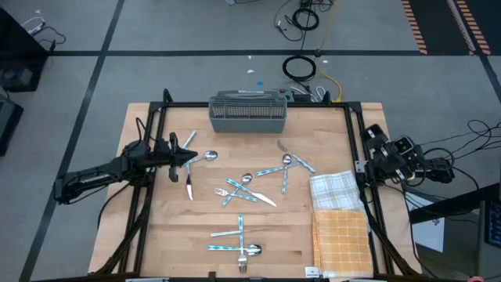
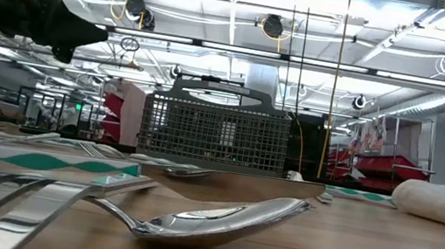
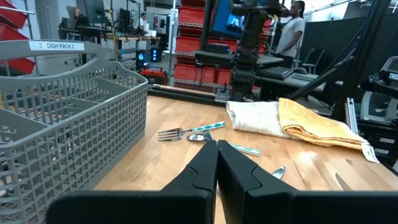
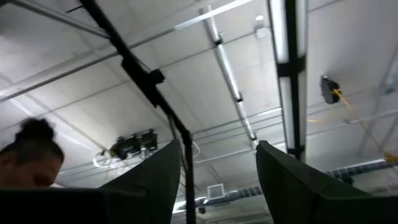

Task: Sort silverware
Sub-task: Put the knife into the left section of the utensil holder

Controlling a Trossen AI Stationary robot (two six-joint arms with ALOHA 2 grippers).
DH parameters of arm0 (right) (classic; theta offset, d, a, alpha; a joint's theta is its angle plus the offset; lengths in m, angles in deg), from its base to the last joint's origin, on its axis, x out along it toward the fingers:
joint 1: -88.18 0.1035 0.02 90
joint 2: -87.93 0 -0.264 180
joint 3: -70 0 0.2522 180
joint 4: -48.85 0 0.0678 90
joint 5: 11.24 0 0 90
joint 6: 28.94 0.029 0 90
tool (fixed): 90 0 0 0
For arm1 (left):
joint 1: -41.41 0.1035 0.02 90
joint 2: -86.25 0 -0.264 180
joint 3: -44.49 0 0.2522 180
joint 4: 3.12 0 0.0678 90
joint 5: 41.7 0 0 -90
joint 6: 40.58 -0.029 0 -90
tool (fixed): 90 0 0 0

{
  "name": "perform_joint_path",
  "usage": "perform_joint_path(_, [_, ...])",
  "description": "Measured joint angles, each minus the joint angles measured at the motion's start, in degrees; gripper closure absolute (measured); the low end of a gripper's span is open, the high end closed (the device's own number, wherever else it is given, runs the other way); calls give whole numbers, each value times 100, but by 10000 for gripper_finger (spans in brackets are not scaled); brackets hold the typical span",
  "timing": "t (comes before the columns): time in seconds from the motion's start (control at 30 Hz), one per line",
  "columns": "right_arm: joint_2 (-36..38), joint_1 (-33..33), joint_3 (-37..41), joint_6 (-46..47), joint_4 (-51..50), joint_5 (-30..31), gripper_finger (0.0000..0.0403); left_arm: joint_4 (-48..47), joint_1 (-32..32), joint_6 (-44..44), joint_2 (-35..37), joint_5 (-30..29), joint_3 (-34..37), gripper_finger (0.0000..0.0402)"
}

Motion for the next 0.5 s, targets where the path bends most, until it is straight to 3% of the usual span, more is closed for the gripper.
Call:
perform_joint_path(0.13, [-4,0,0,451,-184,474,206,64,0,225,-1,0,0,388])
perform_joint_path(0.37, [-2,0,0,175,-384,759,206,259,0,2485,-1,-23,0,388])
perform_joint_path(0.5, [-2,0,0,218,-554,801,206,944,0,2665,-1,-556,1,388])
